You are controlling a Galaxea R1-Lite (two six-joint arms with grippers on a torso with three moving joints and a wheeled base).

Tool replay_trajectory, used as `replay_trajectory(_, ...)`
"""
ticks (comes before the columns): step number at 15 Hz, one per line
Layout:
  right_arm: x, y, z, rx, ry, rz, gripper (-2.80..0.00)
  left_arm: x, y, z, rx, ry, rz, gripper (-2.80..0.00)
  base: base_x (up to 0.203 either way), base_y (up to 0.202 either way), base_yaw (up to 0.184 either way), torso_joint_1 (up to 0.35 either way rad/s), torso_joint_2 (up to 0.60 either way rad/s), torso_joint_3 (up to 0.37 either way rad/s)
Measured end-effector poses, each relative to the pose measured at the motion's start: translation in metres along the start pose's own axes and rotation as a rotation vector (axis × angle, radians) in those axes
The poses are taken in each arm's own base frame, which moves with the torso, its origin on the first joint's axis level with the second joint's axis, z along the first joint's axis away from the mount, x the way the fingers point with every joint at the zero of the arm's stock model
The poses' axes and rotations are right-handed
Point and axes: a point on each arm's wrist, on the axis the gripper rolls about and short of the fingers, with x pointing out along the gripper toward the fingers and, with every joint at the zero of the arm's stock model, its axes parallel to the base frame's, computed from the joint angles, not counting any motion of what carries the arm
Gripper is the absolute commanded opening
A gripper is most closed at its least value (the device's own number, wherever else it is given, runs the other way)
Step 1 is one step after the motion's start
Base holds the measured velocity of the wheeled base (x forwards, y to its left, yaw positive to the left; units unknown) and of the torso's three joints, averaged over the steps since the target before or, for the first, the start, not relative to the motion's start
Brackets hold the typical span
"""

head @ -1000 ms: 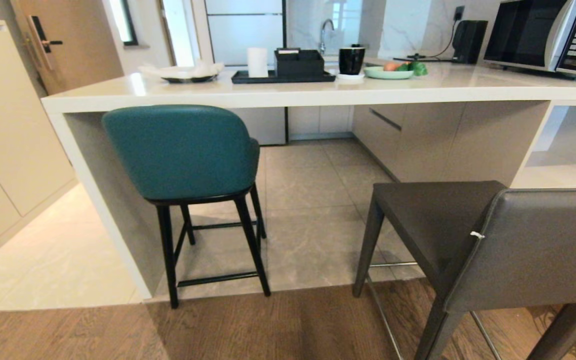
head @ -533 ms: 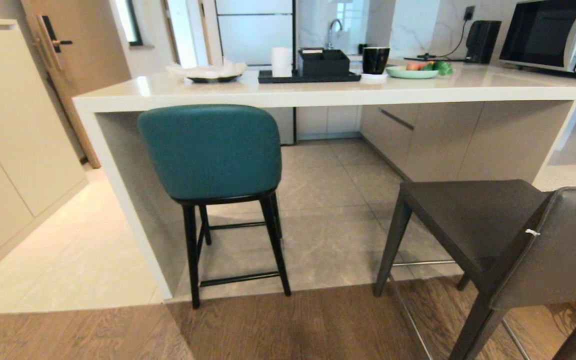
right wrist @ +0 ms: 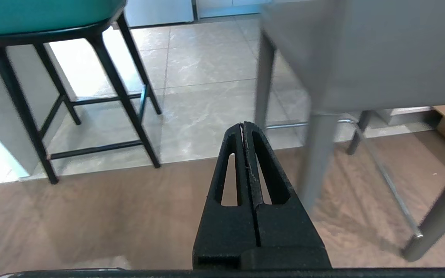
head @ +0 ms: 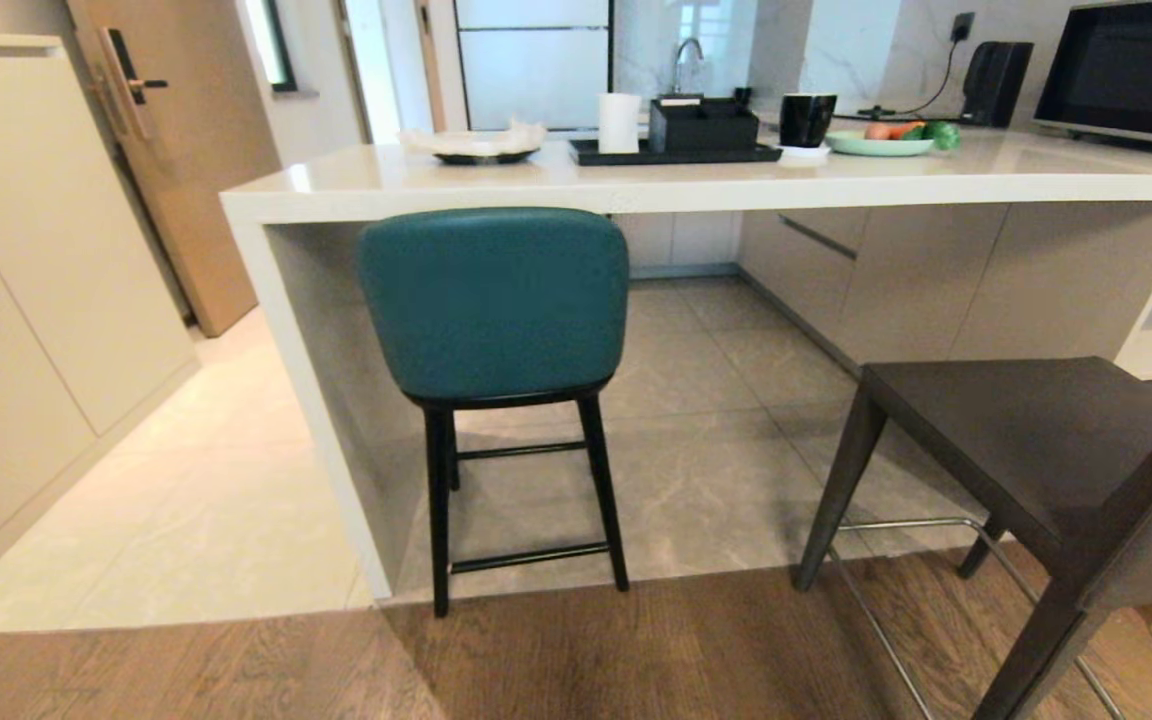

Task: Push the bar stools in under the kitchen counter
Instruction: Pull the blue chair out from under the dining table

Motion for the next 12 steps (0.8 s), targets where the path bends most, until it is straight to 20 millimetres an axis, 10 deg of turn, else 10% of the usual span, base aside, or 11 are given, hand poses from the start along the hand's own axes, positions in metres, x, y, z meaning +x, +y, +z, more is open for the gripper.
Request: replay_trajectory(12,0.0,0.0,-0.0001,0.001,0.001,0.0,-2.8,0.0,0.0,0.0001,0.0,0.0,0.001,-2.8,0.021,0.054,-0.001,0.001,0.0,0.002)
